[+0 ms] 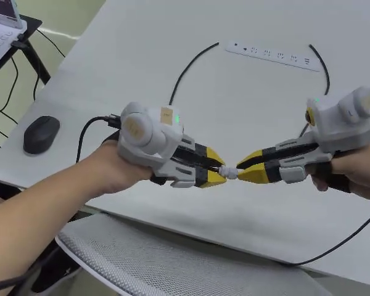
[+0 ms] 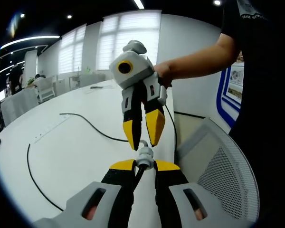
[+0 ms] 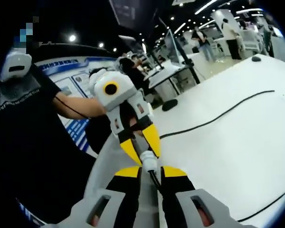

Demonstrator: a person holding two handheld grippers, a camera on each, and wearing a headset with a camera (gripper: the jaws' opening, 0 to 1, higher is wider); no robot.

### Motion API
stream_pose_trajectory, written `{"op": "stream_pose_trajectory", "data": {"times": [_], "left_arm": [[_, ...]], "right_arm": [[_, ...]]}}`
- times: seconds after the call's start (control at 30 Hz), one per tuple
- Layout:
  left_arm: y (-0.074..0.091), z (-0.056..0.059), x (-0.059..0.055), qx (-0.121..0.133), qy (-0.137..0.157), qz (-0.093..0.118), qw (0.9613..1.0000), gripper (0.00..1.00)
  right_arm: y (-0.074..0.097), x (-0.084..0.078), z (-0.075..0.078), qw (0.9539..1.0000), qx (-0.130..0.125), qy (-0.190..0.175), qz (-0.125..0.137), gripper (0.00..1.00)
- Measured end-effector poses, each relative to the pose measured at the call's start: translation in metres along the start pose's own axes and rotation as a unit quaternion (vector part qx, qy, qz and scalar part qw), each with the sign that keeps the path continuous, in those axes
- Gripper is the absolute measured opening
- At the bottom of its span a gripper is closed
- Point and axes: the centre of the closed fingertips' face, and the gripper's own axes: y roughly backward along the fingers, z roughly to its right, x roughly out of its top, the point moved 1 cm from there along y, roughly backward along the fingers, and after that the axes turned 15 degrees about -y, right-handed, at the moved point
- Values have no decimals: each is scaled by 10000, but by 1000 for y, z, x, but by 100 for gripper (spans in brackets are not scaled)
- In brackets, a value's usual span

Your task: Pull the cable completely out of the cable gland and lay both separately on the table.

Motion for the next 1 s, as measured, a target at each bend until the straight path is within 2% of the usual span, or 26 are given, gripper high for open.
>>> {"op": "stream_pose_trajectory", "data": {"times": [0.03, 0.07, 0.13, 0.23, 0.3, 0.4, 0.47, 0.73, 0.93, 1.0], "left_arm": [[-1, 2, 2, -24, -42, -21, 10000, 15], [-2, 2, 3, -28, -48, -24, 10000, 15], [-3, 4, 6, -52, -92, -30, 9999, 15], [-3, 4, 10, -65, -104, -9, 9999, 15], [-3, 4, 13, -57, -142, 8, 9999, 15], [-2, 2, 14, -49, -158, 7, 9999, 15], [-1, 1, 15, -42, -145, 19, 9999, 15], [-2, 2, 15, -121, -115, 9, 9999, 15], [-1, 2, 13, -128, 32, -10, 9999, 14], [-1, 1, 13, -120, 101, -2, 9999, 14]], "right_arm": [[0, 0, -1, 9999, 68, -124, 10, 11], [0, 1, 0, 10000, 60, -29, 26, 10], [-1, 1, -5, 9995, 278, -164, 64, 10], [-2, 0, 1, 9998, 170, -122, 49, 12], [-3, 1, 1, 9994, 255, -231, 50, 12], [-4, 1, -1, 9994, 277, -200, 25, 11], [-6, -2, -3, 9992, 320, -206, -98, 9], [-8, -3, -3, 9994, 314, -93, -149, 8], [-9, -3, -3, 9988, 63, 434, -207, 7], [-8, -3, -3, 9973, -64, 691, -218, 7]]}}
